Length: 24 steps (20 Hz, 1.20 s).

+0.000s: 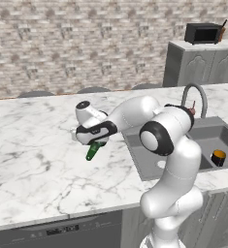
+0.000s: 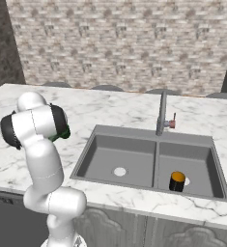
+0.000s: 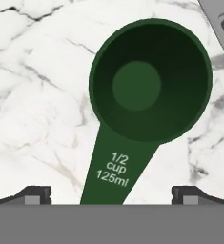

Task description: Move any existing items from the left basin to the right basin for drying. Then move the measuring cup from the counter to the left basin of the sink for washing.

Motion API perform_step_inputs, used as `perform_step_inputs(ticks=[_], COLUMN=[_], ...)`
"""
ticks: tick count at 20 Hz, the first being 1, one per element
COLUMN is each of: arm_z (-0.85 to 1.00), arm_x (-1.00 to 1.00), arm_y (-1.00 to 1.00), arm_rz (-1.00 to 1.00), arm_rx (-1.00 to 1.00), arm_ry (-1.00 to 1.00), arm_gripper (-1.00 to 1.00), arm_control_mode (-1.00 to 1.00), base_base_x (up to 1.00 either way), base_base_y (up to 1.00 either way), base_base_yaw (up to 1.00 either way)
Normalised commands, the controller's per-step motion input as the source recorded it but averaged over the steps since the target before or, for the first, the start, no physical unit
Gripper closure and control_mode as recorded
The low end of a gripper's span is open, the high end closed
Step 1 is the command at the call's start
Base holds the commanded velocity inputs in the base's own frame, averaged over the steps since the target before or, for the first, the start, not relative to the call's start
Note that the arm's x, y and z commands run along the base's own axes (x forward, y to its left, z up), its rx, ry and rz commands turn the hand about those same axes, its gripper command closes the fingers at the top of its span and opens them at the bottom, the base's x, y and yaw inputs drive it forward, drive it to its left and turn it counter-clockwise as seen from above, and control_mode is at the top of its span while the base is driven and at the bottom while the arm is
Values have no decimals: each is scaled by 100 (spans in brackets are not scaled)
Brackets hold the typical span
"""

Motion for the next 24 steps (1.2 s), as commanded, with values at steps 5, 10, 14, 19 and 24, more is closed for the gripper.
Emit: perform_step_inputs(ticks=[5,10,14,19,24], arm_z=[-8,-10,-14,-15,-14], arm_x=[0,0,0,0,0], arm_y=[0,-1,0,0,-1], arm_rz=[-2,-6,-6,-6,-5], arm_rx=[0,0,0,0,0], arm_ry=[0,0,0,0,0], arm_gripper=[-100,-100,-100,-100,-100], arm_control_mode=[-100,-100,-100,-100,-100], base_base_x=[0,0,0,0,0], base_base_y=[0,0,0,0,0], base_base_yaw=[0,0,0,0,0])
